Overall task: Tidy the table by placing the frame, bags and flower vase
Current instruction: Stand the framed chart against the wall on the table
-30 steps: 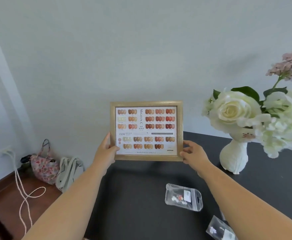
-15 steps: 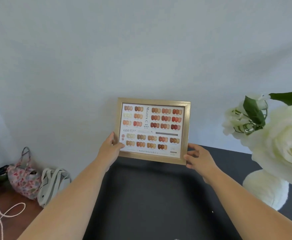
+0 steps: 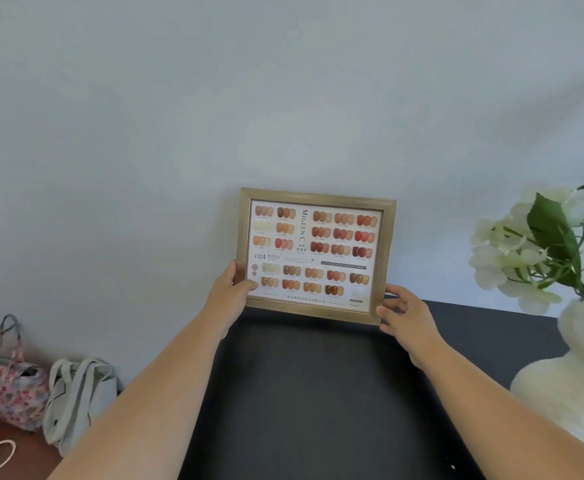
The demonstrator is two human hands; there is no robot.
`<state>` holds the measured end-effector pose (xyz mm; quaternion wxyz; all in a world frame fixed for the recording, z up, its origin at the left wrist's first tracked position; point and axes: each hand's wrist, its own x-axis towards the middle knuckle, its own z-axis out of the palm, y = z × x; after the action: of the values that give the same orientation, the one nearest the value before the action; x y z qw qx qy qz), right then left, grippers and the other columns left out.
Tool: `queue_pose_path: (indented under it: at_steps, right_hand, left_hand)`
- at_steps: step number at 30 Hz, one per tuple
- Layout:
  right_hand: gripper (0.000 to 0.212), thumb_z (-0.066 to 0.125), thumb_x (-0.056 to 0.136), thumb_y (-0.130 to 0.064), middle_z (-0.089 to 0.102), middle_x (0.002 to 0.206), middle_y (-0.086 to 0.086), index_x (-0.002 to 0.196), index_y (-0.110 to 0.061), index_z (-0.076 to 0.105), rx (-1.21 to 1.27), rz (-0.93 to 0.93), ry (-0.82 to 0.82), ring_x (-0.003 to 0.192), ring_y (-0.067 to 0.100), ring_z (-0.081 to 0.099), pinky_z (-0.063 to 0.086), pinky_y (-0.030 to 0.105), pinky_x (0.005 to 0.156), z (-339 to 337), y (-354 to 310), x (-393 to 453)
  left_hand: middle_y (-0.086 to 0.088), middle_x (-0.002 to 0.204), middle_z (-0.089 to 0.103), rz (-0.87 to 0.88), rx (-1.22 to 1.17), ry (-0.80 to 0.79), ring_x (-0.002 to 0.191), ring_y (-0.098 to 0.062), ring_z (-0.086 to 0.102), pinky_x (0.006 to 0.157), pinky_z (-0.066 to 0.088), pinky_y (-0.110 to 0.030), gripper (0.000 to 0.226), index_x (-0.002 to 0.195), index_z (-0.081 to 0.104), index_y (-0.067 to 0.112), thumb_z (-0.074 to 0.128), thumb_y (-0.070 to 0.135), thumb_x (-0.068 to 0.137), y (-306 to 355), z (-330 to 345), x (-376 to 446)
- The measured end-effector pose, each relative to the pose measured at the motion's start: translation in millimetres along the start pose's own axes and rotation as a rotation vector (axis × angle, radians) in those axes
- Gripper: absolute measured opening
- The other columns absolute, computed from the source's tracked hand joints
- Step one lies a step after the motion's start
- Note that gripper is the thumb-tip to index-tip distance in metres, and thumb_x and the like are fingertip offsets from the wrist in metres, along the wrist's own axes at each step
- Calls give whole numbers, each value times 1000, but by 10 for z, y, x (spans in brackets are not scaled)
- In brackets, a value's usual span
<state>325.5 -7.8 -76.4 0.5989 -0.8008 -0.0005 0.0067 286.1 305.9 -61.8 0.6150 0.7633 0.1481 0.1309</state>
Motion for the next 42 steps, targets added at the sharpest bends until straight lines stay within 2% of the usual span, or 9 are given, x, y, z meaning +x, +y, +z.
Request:
queue_pose_path:
  at_steps: [3,8,19,22,26,30,32,38,42]
  right_hand:
    - [43,63,91,-7,69,98,-6,127,-30,55,18,15,11,94,14,64,54,26,68,-32,61,9]
    - [40,62,91,-6,70,100,-2,121,-32,58,76,56,8,98,16,64,55,29,73,-75,104,-25]
    - [45,62,92,-9,71,99,-2,129,-33,55,78,74,34,96,14,64,53,26,73,-129,115,-180]
    - [44,62,91,-11,69,99,-3,130,-31,56,62,89,42,94,12,63,52,24,68,-139,99,-219]
    - [43,62,90,-12,69,96,-8,128,-32,57,37,96,48,92,10,63,50,23,71,-144,118,-271]
    - [44,62,88,-12,71,92,-18,125,-36,58,-37,80,38,94,6,63,48,26,81,-189,153,-346]
    - [44,62,89,-13,70,97,-17,127,-34,58,-56,79,26,97,6,61,46,27,86,-220,166,-398]
    - [40,60,90,-14,64,105,-17,125,-34,60,-139,33,-9,91,-2,55,36,14,69,-308,194,-673]
    - [34,61,90,-15,65,111,-17,116,-37,64,-209,-19,-63,101,1,57,39,20,85,-391,255,-873]
  left_hand:
    - [8,129,60,-18,3,-35,122,-19,54,101,47,-46,47,136,46,38,59,20,94,-57,53,4]
    - [3,151,41,-24,126,-51,137,-21,40,112,35,-49,75,154,19,32,60,22,92,-120,77,-39]
    - [-1,157,33,-16,246,-109,141,-22,33,115,30,-48,82,156,13,24,64,25,92,-97,83,-199]
    - [0,159,28,-42,244,-131,143,-22,29,116,26,-47,89,157,3,25,64,20,91,-87,111,-258]
    - [-2,163,19,-108,230,-105,146,-26,24,117,23,-48,96,156,-7,26,64,21,91,-113,161,-352]
    - [-3,164,11,-134,234,-22,147,-28,20,117,22,-50,98,156,-5,26,67,20,89,-132,231,-479]
    - [-2,164,6,-137,238,12,147,-28,19,115,22,-48,97,156,-4,26,67,20,89,-127,286,-582]
    - [4,159,14,-19,292,-12,134,-24,39,109,37,-43,89,155,8,31,62,18,85,-119,480,-1045]
    - [6,160,14,48,408,-89,132,-21,42,108,39,-40,87,156,5,31,58,20,88,-115,663,-1372]
